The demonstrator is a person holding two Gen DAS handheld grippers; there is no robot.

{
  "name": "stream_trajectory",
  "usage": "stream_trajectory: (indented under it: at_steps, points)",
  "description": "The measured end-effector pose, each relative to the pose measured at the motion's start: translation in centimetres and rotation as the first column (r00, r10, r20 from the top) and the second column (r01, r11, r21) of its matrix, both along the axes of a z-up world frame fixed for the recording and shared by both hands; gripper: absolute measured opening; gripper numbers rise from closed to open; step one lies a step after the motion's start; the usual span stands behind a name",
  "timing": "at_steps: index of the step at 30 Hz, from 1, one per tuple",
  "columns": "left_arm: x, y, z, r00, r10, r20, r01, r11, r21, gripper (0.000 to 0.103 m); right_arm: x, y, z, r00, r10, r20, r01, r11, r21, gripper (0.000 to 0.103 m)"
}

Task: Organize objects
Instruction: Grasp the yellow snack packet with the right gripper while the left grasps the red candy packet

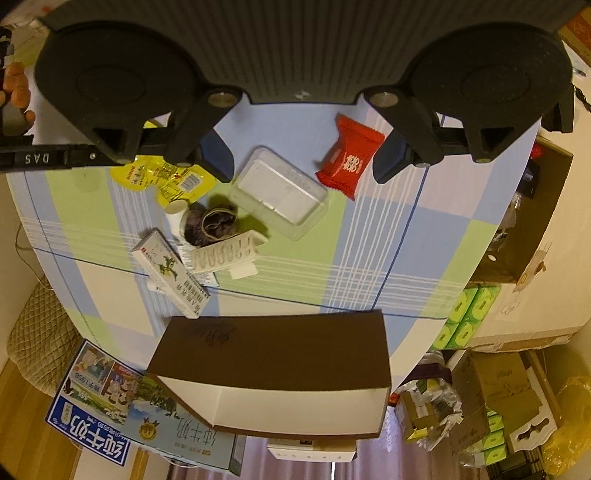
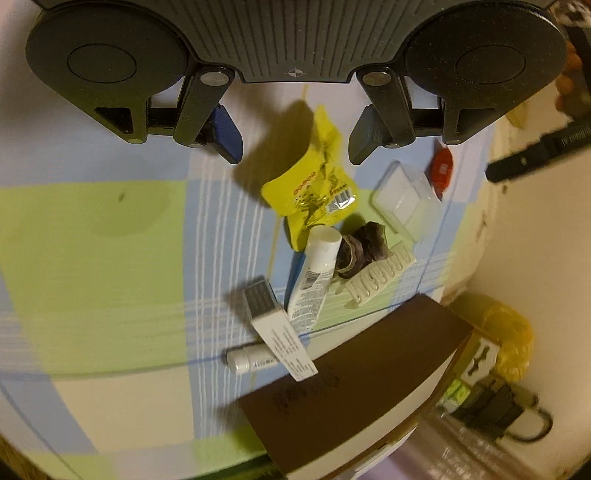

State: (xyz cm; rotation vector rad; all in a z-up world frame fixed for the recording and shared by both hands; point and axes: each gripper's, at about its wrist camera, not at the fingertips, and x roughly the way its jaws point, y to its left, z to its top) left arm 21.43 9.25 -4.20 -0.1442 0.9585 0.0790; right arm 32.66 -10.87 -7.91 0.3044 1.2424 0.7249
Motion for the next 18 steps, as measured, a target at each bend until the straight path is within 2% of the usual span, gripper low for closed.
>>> stream_trajectory:
  at_steps: [2,6,12,14,16,18]
  points:
    - [-0.1,0.3,-0.2,1.000,0.008,-0.005,-0.008,1.000,0.001,0.079,0.3,-0.1,-0.6,0.999,-0.035,-0.036,0.036,0.999,0.033,0.060]
    - [-0.4,1.0,-0.8,0.999,0.030,-0.014,-0.030,1.000,0.003,0.079,0.9,-0.3,-1.7,0.989,-0.099,-0.112,0.109,0.989,0.095,0.050]
    - [-0.6,2.5,-1.7,0.997,0.072,-0.033,-0.072,0.997,0.016,0.079,1.6,0.2,-2.2,0.980,-0.147,-0.132,0.165,0.977,0.138,0.042]
    - [-0.6,3.0,-2.0,0.996,0.079,-0.039,-0.078,0.997,0.020,0.079,1.7,0.6,-2.2,0.983,-0.140,-0.117,0.155,0.980,0.128,0.035]
    - [-0.6,3.3,-2.5,0.995,0.083,-0.046,-0.082,0.996,0.023,0.079,1.8,0.9,-2.5,0.985,-0.132,-0.109,0.144,0.983,0.112,0.020]
    - [-0.6,3.5,-2.9,0.995,0.081,-0.056,-0.080,0.997,0.023,0.079,1.8,0.8,-2.5,0.984,-0.136,-0.113,0.149,0.981,0.123,0.018]
